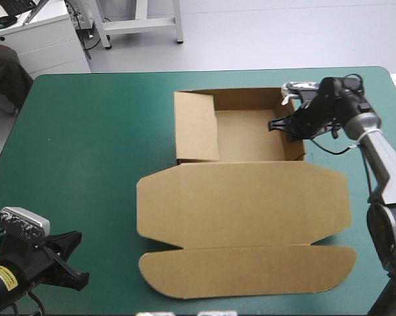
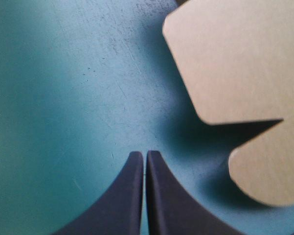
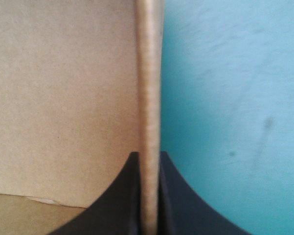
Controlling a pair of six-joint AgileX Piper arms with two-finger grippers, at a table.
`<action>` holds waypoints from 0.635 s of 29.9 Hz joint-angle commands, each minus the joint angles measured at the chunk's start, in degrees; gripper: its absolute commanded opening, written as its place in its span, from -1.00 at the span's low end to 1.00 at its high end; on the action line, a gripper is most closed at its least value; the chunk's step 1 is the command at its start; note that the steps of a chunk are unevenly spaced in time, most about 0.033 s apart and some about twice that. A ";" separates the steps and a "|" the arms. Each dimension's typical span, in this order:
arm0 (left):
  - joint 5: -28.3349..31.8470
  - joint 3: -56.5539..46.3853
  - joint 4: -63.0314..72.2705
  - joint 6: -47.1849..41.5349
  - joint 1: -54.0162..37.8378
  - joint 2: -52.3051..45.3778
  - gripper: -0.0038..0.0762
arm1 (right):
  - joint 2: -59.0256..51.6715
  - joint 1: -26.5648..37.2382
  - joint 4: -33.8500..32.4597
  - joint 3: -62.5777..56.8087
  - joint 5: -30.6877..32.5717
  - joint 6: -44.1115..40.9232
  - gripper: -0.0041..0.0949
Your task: Fold the box
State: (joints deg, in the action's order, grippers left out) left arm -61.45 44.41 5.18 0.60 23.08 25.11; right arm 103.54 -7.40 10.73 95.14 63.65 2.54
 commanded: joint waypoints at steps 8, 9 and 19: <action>3.91 1.28 0.68 -0.60 0.34 0.45 -0.90 | -4.96 21.95 0.97 9.17 -2.13 7.08 -0.96; 4.11 1.28 0.58 -0.60 0.34 0.45 -0.90 | -4.96 23.64 0.97 9.17 -2.71 7.94 -0.96; 5.89 1.28 0.47 -0.60 0.34 0.45 -0.90 | -1.70 32.86 0.87 9.17 -8.40 8.09 -0.96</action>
State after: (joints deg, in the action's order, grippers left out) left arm -59.94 44.35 5.18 0.58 23.08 25.06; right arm 103.48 24.31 10.05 102.28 59.22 10.44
